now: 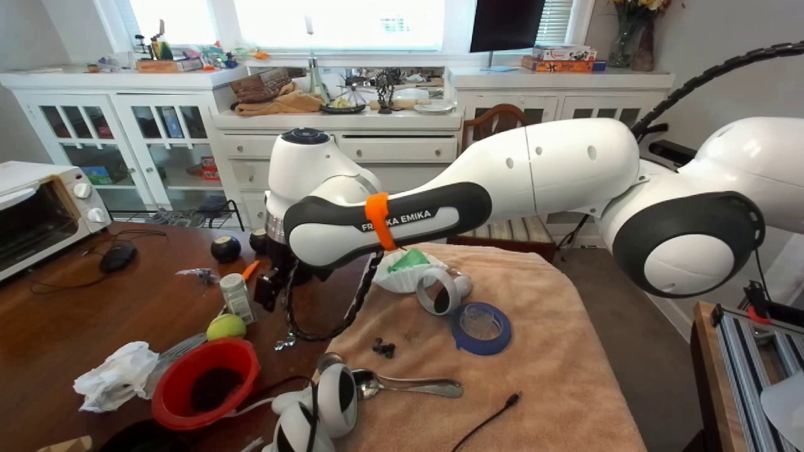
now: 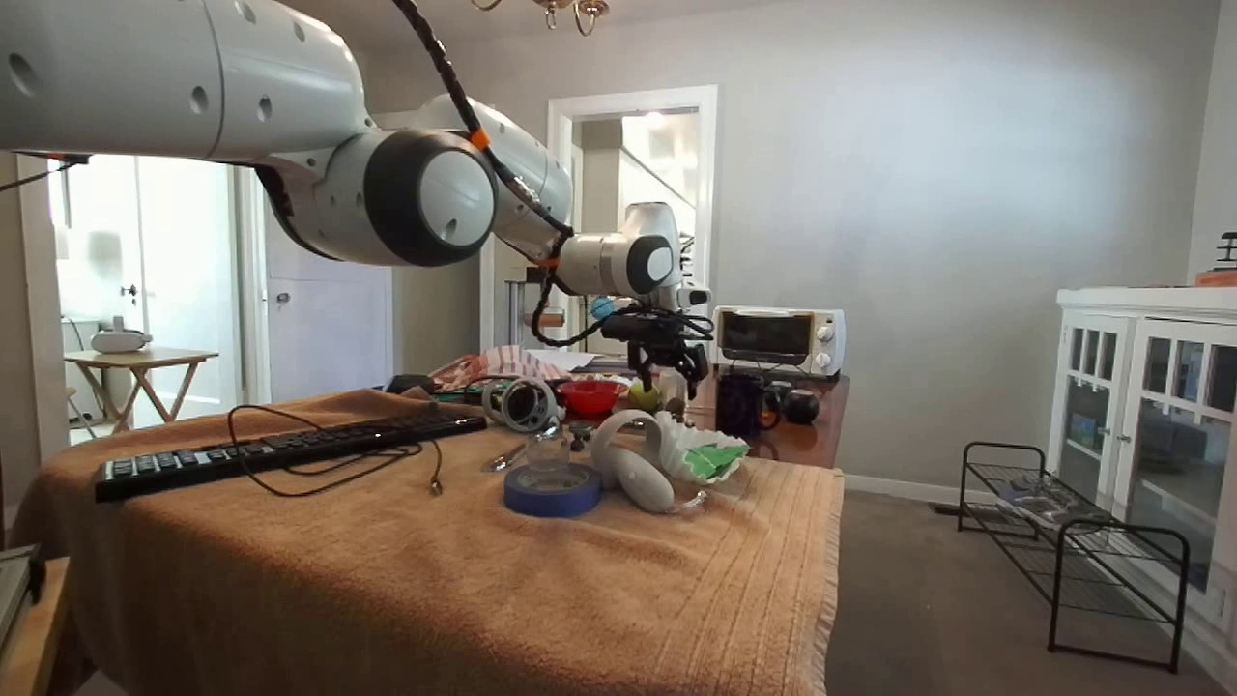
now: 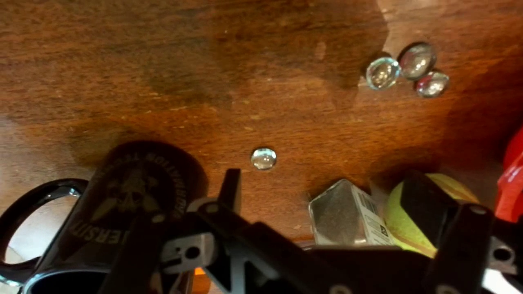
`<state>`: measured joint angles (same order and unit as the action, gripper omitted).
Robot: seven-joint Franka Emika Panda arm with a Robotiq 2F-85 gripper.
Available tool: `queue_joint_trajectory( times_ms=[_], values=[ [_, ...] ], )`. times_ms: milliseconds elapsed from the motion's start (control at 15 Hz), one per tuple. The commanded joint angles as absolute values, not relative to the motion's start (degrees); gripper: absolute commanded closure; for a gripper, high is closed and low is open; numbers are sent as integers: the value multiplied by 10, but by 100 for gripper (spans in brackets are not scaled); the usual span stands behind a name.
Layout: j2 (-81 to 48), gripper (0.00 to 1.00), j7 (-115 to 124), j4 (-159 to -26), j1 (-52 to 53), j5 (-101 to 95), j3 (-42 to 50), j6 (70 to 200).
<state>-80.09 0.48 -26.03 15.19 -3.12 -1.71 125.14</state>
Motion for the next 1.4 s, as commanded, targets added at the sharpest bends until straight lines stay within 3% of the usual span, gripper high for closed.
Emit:
queue_joint_trajectory(
  times_ms=[0,533,667,933,1133,1333],
  values=[
    [-828,0,-55,-250,145,-40,-14,1291],
    [-866,0,-60,-245,147,-49,5,1370],
    [-852,7,-51,-278,149,-51,11,1408],
    [-852,9,-27,-294,154,-45,26,1448],
    [-852,20,-3,-299,154,-51,27,1458],
    [-852,24,18,-298,155,-51,30,1456]
  ],
)
